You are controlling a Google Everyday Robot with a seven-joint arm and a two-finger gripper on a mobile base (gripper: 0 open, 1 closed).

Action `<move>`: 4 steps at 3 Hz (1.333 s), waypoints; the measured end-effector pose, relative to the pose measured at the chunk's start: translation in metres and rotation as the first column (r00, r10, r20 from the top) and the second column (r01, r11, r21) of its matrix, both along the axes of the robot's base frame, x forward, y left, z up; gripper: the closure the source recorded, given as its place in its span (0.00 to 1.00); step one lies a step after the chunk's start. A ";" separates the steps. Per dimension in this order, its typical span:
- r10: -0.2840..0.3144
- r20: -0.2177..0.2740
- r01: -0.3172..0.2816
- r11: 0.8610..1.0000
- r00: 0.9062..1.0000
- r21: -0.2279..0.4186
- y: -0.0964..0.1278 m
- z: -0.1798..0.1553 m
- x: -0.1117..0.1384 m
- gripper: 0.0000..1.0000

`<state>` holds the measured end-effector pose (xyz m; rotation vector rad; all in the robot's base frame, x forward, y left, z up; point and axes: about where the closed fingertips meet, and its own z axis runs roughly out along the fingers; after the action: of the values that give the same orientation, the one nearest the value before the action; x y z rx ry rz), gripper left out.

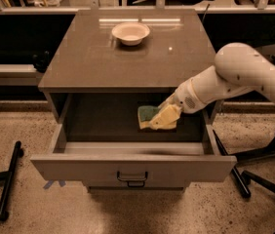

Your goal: Place sponge into top drawer

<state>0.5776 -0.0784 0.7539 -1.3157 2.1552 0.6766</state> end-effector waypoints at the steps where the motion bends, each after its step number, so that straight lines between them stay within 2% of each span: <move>1: -0.011 -0.013 0.011 1.000 1.000 0.006 0.002 -0.012 0.002 1.00; 2: -0.041 -0.002 0.041 0.999 0.999 -0.013 0.001 -0.015 0.001 1.00; 3: -0.132 -0.004 0.132 0.989 0.991 -0.061 -0.009 -0.044 0.009 1.00; 4: -0.230 -0.015 0.228 0.971 0.973 -0.071 -0.020 -0.073 0.028 0.83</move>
Offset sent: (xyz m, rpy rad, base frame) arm 0.0003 -0.0054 -0.0153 -0.0406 -0.0172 -0.0921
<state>0.6054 -0.0987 0.6813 -1.0739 2.3217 0.5309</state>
